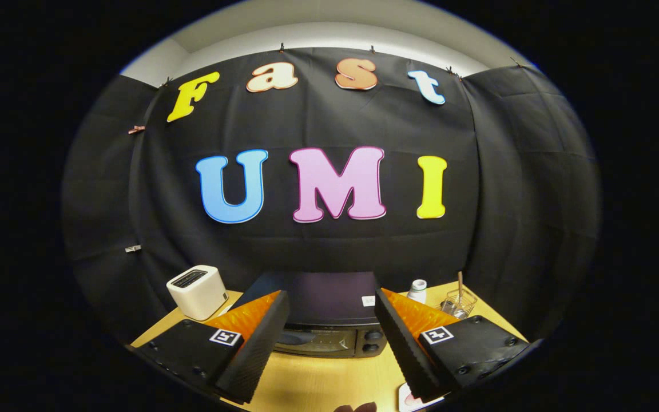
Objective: Open the toaster oven, put the food inside, and close the toaster oven door.
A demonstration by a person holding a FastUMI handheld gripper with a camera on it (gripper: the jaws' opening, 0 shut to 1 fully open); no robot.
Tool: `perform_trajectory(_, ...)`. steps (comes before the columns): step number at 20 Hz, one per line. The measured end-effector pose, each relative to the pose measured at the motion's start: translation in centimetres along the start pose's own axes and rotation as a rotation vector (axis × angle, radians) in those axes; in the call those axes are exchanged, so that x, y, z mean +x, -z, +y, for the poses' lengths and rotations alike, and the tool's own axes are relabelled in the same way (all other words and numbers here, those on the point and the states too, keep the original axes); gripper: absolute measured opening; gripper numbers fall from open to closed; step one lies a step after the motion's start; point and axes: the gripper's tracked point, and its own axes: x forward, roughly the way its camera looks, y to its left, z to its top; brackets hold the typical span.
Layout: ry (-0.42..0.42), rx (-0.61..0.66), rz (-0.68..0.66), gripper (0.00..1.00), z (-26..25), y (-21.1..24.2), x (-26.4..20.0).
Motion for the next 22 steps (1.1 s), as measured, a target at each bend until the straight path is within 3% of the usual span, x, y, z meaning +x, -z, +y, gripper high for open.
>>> perform_trajectory(7, -0.026, -0.002, 0.196, 0.98, 5.7, 8.2, 6.0)
perform_trajectory(13, 0.015, 0.002, 0.289, 0.99, 7.1, 12.7, 10.1)
perform_trajectory(18, 0.038, -0.041, 0.317, 0.99, 7.4, 14.4, 11.2)
perform_trajectory(22, 0.061, -0.006, 0.327, 0.99, 7.7, 14.6, 11.8)
